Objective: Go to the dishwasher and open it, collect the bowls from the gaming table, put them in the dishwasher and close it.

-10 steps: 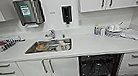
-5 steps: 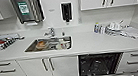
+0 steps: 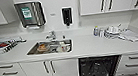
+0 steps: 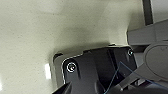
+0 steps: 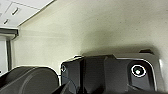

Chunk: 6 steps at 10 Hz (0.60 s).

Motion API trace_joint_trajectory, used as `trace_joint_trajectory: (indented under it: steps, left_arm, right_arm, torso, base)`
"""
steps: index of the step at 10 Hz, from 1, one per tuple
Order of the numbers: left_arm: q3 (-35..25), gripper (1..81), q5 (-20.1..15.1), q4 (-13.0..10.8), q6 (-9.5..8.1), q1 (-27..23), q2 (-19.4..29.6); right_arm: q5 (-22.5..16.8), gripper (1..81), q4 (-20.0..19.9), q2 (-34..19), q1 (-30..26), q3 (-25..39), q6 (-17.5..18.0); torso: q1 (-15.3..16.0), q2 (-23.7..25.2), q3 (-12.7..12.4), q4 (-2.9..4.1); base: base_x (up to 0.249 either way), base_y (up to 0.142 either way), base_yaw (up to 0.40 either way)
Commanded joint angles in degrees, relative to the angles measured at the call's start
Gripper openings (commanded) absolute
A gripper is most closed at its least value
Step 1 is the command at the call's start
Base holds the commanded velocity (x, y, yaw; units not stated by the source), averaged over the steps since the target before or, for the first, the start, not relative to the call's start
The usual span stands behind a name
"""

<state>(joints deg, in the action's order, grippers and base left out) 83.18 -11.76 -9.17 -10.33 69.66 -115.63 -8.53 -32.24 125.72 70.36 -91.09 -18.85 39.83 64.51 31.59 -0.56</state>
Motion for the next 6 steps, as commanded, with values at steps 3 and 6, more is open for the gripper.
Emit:
trace_joint_trajectory:
  steps: [3, 6]
  left_arm:
    - [7.07, 81.1, 8.32, -1.56, 0.22, 6.59, -6.45]
    - [15.24, 81.1, 10.08, -1.38, 0.04, 10.1, -13.12]
  right_arm:
    - [-4.03, 81.1, 0.16, 1.39, -1.23, -3.99, -0.31]
    - [-4.03, 81.1, 0.25, 3.95, 0.09, -8.3, -0.41]
  torso:
    - [-6.23, -9.56, -8.26, 0.0]
    - [-10.45, -15.76, -7.3, 0.0]
  base:
    - [0.0, 0.0, 0.0]
    - [0.0, 0.0, 0.0]
